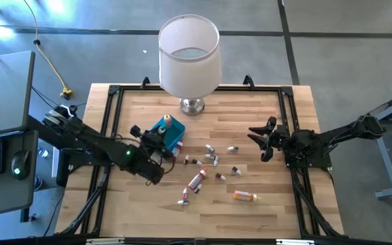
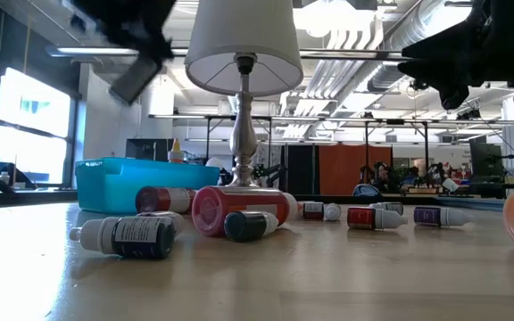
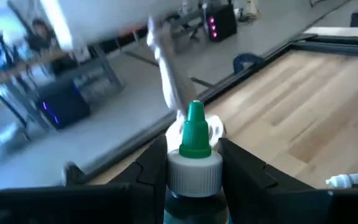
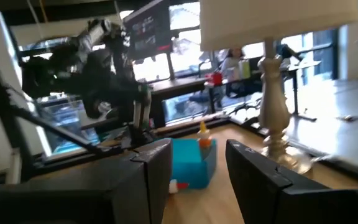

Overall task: Pick & Place food coloring
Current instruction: Put the large green food coloring bottle into the blue bin

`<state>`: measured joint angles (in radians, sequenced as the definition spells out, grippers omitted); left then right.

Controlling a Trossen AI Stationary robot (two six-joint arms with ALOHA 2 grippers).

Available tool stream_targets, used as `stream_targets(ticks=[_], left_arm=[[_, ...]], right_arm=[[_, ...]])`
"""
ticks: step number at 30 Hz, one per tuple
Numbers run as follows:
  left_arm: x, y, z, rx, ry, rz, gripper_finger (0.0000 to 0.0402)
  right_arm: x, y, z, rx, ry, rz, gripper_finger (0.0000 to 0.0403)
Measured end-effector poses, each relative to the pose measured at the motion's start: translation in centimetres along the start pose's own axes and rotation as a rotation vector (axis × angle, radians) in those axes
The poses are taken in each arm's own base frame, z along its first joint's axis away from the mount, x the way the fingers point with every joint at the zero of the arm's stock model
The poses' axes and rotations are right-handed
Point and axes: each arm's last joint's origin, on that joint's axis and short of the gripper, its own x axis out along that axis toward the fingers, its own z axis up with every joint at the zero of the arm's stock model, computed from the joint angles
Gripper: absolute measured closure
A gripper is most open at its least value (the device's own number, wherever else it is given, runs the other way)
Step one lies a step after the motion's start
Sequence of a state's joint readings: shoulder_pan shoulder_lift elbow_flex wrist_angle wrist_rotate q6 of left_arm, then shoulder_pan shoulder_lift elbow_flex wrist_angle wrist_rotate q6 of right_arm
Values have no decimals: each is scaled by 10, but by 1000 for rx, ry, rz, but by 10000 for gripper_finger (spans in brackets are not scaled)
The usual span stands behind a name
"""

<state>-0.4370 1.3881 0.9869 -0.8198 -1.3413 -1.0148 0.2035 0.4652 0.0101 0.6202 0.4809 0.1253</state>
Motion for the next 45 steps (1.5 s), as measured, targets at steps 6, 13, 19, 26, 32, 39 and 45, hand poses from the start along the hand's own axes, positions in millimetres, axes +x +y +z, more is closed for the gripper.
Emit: stream_targets(ticks=[6, 13, 19, 26, 32, 39, 45], left_arm=[[34, -5, -28, -88, 66, -104, 296], [74, -4, -10, -119, -41, -322, 296], [87, 6, -14, -110, -77, -276, 296], [81, 18, -56, -226, -176, -297, 296], [65, 41, -79, -286, -347, -461, 296], [64, 42, -89, -241, -347, -535, 296], [69, 28, -80, -244, -367, -559, 296]], right_arm=[[0, 0, 6, -96, -57, -33, 258], [-1, 0, 13, -154, -120, -35, 258], [-1, 0, 13, -171, -126, -26, 258], [-1, 0, 13, -117, -119, -17, 258], [-1, 2, 10, -73, -99, 28, 258], [0, 2, 10, -72, -97, 30, 258], [0, 2, 10, -60, -91, 46, 258]])
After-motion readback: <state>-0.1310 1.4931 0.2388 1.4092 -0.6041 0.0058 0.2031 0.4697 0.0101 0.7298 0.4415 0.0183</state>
